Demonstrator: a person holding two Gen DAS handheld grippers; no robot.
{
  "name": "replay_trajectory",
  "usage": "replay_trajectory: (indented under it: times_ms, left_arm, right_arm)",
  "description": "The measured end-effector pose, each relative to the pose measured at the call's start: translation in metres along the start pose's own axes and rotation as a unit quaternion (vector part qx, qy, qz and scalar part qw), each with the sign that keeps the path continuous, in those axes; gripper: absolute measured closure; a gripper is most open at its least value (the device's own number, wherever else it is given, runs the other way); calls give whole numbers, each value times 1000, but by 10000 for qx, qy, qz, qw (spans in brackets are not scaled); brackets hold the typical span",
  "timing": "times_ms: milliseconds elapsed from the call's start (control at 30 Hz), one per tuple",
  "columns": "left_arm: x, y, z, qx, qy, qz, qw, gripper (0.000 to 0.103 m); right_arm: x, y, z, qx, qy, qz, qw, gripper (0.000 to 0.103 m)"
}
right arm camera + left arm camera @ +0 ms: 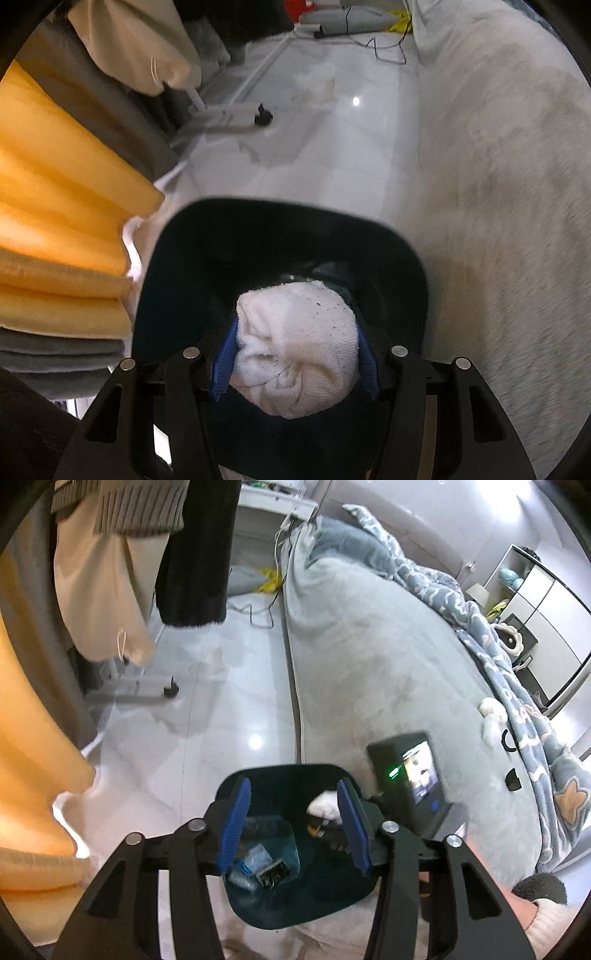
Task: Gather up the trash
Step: 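Open the left tool over the bin while the right tool releases the towel into it, then grasp the clear plastic bag with the left tool while the right tool grasps the black clip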
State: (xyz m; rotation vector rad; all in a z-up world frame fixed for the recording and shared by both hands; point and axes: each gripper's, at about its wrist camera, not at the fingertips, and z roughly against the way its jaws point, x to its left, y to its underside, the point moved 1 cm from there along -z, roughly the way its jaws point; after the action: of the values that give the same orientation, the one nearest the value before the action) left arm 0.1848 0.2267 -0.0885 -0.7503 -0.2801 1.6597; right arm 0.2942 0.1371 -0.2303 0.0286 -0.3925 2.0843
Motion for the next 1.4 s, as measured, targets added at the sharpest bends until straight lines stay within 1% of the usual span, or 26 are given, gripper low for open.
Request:
replay_trajectory:
  times_ms: [133, 233, 300, 333, 367, 533, 633, 667, 733, 833, 900, 933, 967, 1033, 1200, 1333, 1400]
  left_arm:
    - [-3, -4, 11, -250, 7, -104, 9996, 57]
    - [-8, -11, 22, -491, -16, -206, 9986, 57]
    - [-11, -14, 33, -685, 11, -202, 9974, 57]
    - [-13, -17, 41, -867, 68, -189, 9960, 57]
    - [-14, -18, 47, -965, 96, -196, 9951, 57]
    - [-35, -26, 77, -1550, 74, -385, 9871, 57]
    - [-49, -29, 91, -1850, 89, -475, 9816, 57]
    - [-53, -30, 95, -1922, 87, -500, 9801, 57]
    - [-60, -31, 98, -1953, 106, -516, 9793, 57]
    - [-73, -30, 101, -2039, 120, -563, 9773, 56]
    - [-79, -31, 100, -2063, 110, -595, 9766, 56]
    - [-83, -31, 99, -2060, 120, -602, 9766, 56]
    - [-87, -32, 98, -2060, 153, -605, 9766, 55]
    - [-93, -31, 96, -2025, 223, -604, 9772, 50]
    - [-112, -32, 85, -1928, 295, -632, 9788, 49]
    - [-125, -32, 77, -1886, 338, -659, 9793, 44]
    - [-134, -32, 70, -1788, 355, -698, 9808, 43]
  right_arm:
    - [6, 7, -12, 241, 93, 142, 9996, 46]
    - [8, 11, -15, 351, 73, 178, 9992, 41]
    - [10, 13, -11, 356, 80, 196, 9991, 35]
    - [12, 14, -8, 328, 58, 194, 9993, 30]
    - [13, 14, -6, 305, 47, 196, 9993, 27]
    - [19, 17, 21, 66, 26, 300, 9995, 24]
    - [20, 20, 43, -167, -14, 341, 9993, 23]
    - [19, 21, 56, -317, 4, 376, 9988, 22]
    - [17, 22, 70, -499, 28, 385, 9980, 22]
    - [5, 19, 96, -851, 47, 271, 9960, 22]
    - [-6, 17, 121, -1200, 39, 159, 9926, 22]
    - [-9, 17, 128, -1295, 38, 125, 9915, 22]
    - [-16, 17, 143, -1475, 40, 80, 9890, 22]
    - [-25, 19, 161, -1665, 106, 56, 9860, 22]
    - [-50, 23, 192, -1936, 328, 78, 9805, 22]
    - [-69, 26, 213, -2163, 518, 70, 9749, 22]
    - [-81, 27, 222, -2239, 648, 68, 9724, 22]
